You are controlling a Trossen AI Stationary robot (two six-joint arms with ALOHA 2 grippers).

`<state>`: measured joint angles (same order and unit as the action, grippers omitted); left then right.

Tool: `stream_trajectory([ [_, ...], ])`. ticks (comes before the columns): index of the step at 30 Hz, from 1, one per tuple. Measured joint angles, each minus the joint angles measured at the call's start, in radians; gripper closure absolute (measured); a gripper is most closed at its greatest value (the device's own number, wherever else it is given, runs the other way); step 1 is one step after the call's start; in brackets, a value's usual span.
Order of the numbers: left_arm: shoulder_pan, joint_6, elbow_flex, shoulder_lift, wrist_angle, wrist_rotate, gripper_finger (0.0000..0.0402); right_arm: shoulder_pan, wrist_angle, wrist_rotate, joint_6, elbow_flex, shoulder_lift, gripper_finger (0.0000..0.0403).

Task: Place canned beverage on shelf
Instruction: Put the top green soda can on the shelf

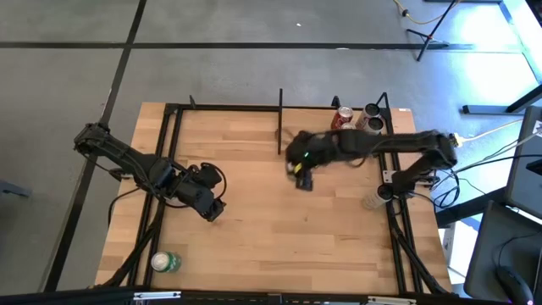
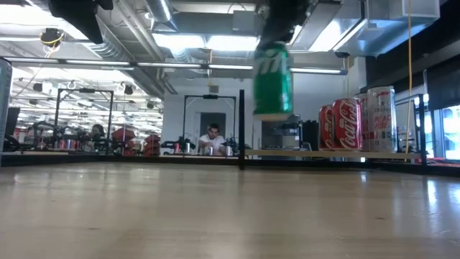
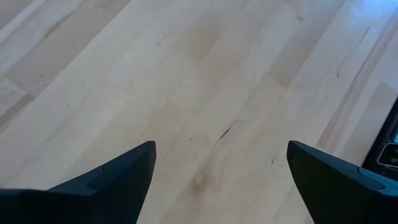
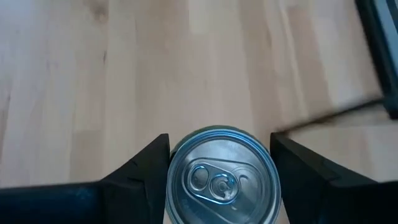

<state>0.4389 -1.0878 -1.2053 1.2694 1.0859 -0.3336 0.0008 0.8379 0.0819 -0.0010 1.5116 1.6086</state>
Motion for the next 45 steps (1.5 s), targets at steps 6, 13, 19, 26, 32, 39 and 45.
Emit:
stream_trajectory([
  [6,0.000,0.000,0.000,0.000,-0.002,-0.018,0.0052,-0.184,0.096,-0.087,-0.133,0.000,-0.110,0.0192],
  [13,0.000,-0.001,0.000,0.000,-0.003,-0.022,0.0052,-0.447,0.104,-0.191,-0.281,-0.001,-0.125,0.0186],
  [19,0.000,-0.002,0.000,0.000,-0.004,-0.037,0.0052,-0.617,0.032,-0.289,-0.385,-0.039,-0.119,0.0184],
  [26,-0.009,-0.002,0.000,0.000,-0.004,-0.052,0.0052,-0.734,-0.053,-0.360,-0.456,-0.163,-0.119,0.0183],
  [32,-0.026,-0.001,0.000,0.000,-0.004,-0.052,0.0052,-0.777,-0.101,-0.372,-0.481,-0.233,-0.118,0.0183],
  [39,-0.047,-0.001,0.000,0.000,-0.003,-0.052,0.0052,-0.788,-0.190,-0.390,-0.481,-0.299,-0.118,0.0183],
  [45,-0.055,-0.001,0.000,0.000,-0.003,-0.051,0.0052,-0.788,-0.206,-0.389,-0.481,-0.317,-0.118,0.0182],
])
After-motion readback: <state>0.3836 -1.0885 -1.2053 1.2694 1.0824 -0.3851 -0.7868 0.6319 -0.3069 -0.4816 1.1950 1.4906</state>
